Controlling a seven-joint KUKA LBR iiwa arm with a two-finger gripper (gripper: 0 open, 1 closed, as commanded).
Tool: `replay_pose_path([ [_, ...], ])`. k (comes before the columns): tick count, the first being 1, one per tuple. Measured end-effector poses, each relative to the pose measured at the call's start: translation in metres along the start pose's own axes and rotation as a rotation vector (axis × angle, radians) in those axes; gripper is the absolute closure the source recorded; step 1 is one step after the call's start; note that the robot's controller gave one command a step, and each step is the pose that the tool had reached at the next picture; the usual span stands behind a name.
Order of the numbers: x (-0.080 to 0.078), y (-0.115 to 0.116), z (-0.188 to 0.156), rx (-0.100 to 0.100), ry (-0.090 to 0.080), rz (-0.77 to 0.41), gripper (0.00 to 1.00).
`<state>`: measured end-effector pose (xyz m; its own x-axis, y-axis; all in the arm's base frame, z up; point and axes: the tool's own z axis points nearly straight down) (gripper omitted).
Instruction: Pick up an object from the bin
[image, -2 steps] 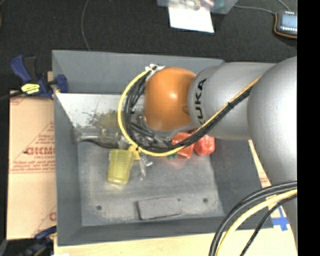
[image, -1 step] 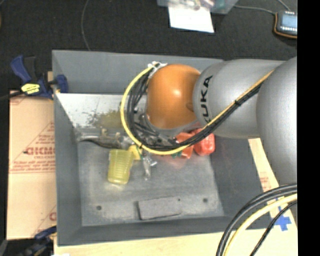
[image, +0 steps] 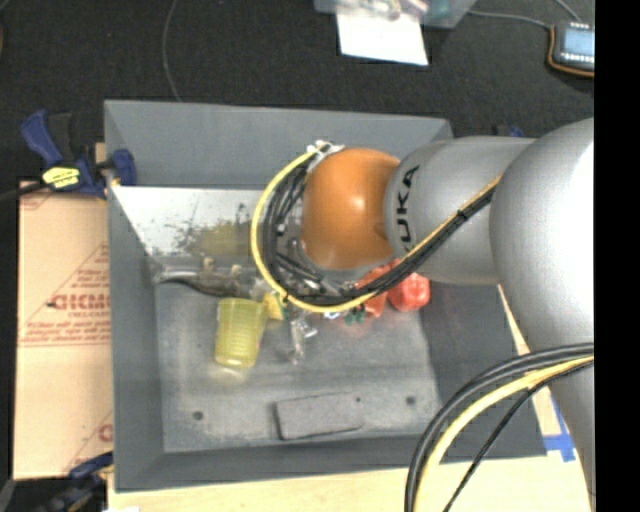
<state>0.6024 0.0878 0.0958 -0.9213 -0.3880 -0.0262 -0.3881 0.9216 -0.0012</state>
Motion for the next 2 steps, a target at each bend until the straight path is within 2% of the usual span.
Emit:
replay_pose_path([
  [1,-0.004,0.004,-0.076,-0.001,-0.003,-0.055,0.00],
  [2,-0.002,-0.014,0.009,0.000,-0.001,0.040,0.00],
])
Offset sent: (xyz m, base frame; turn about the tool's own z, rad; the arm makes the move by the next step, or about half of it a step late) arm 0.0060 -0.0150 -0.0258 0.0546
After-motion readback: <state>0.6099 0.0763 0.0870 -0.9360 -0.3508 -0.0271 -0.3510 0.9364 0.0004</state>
